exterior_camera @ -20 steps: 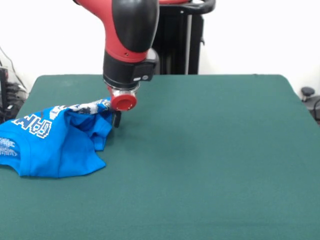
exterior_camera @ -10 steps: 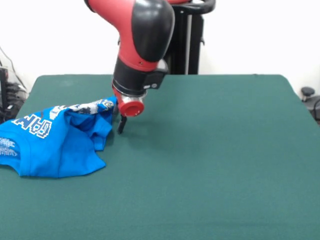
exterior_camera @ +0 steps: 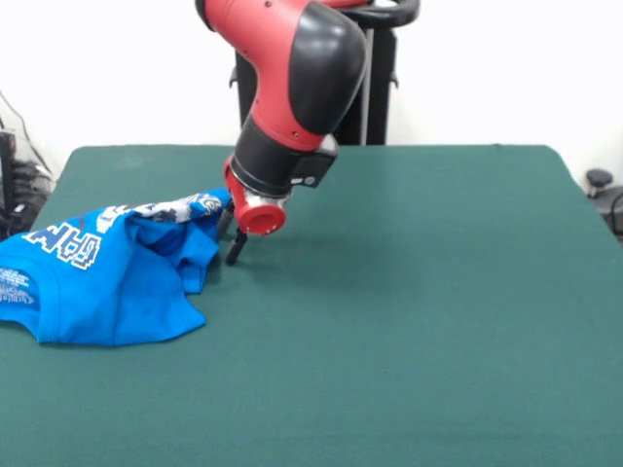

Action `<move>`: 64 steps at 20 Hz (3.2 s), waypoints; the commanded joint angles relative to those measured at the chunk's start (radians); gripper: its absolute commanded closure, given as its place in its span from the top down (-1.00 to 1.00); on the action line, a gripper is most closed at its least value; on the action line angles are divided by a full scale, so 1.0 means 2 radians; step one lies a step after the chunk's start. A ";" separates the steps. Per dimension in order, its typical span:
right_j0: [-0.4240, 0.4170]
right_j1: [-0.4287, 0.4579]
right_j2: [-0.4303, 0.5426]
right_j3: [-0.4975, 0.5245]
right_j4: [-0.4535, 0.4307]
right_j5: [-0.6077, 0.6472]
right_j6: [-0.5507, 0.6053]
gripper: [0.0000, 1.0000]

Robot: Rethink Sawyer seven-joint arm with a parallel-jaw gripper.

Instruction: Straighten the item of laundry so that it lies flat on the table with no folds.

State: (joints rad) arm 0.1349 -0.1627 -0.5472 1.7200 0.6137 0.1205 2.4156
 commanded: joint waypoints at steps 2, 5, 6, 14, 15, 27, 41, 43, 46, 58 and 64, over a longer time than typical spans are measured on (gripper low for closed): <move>0.012 0.030 0.021 0.016 0.052 -0.053 0.144 1.00; 0.026 0.039 0.008 0.014 0.066 -0.047 0.147 1.00; 0.027 0.041 0.004 0.012 0.069 -0.042 0.145 1.00; 0.056 0.093 -0.026 -0.005 0.114 -0.047 0.152 1.00; 0.052 0.089 -0.022 -0.001 0.113 -0.051 0.146 1.00; 0.065 0.082 -0.031 0.001 0.132 -0.023 0.128 1.00; 0.127 0.172 -0.118 -0.026 0.191 -0.019 0.127 -1.00; 0.121 0.161 -0.106 -0.021 0.187 -0.036 0.121 -1.00; 0.115 0.152 -0.093 -0.016 0.192 -0.043 0.126 -1.00; 0.085 0.111 -0.047 -0.003 0.170 -0.071 0.112 -1.00; 0.062 0.053 -0.019 0.014 0.153 0.000 0.085 -1.00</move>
State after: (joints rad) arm 0.2973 0.0403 -0.7879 1.7435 0.9360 0.0307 2.4163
